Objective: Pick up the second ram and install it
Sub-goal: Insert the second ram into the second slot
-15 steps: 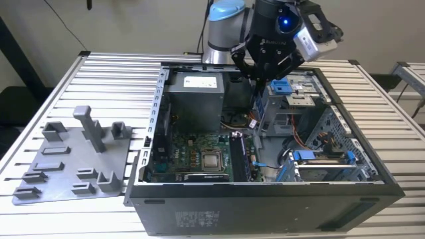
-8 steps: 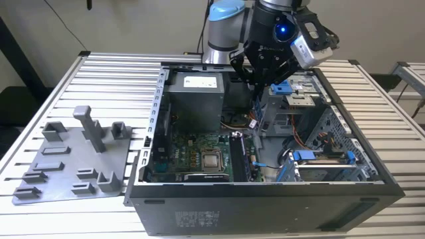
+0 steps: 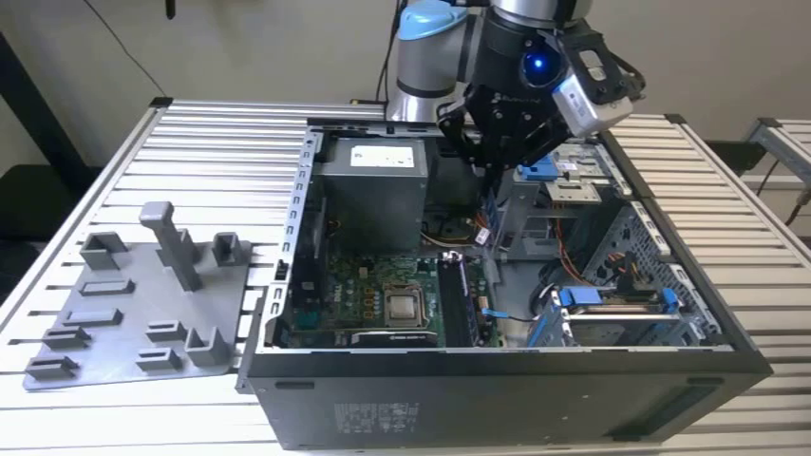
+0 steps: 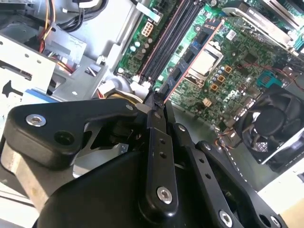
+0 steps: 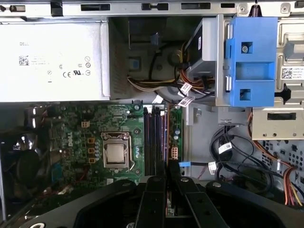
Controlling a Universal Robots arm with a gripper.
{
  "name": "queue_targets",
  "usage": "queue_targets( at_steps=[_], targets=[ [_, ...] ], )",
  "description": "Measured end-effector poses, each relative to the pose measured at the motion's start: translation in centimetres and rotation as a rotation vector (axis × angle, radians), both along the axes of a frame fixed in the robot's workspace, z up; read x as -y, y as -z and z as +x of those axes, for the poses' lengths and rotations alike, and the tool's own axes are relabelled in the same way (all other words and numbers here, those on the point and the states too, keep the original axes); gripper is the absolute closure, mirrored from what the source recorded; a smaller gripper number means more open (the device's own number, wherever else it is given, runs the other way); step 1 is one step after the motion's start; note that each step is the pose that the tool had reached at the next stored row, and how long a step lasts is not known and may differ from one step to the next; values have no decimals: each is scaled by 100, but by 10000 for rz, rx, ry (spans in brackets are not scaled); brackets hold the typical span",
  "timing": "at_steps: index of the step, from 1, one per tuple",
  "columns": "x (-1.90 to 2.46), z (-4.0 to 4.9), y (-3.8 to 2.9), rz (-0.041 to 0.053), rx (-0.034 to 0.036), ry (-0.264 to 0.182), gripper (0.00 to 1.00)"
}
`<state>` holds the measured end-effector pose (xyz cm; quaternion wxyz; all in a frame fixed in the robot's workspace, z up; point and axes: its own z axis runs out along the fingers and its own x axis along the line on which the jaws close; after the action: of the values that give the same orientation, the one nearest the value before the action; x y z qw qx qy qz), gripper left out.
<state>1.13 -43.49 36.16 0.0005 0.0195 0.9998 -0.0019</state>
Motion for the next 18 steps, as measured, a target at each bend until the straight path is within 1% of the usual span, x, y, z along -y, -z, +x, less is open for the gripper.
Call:
queue_targets(
  at_steps=[3, 6, 11, 15, 18],
  targets=[
    [22, -5, 53, 0, 0, -13, 86],
    [88, -7, 99, 0, -45, -15, 86],
    [173, -33, 190, 1, -66, -16, 86],
    [198, -80, 262, 0, -67, -16, 86],
    [208, -100, 318, 0, -67, -29, 86]
  ],
)
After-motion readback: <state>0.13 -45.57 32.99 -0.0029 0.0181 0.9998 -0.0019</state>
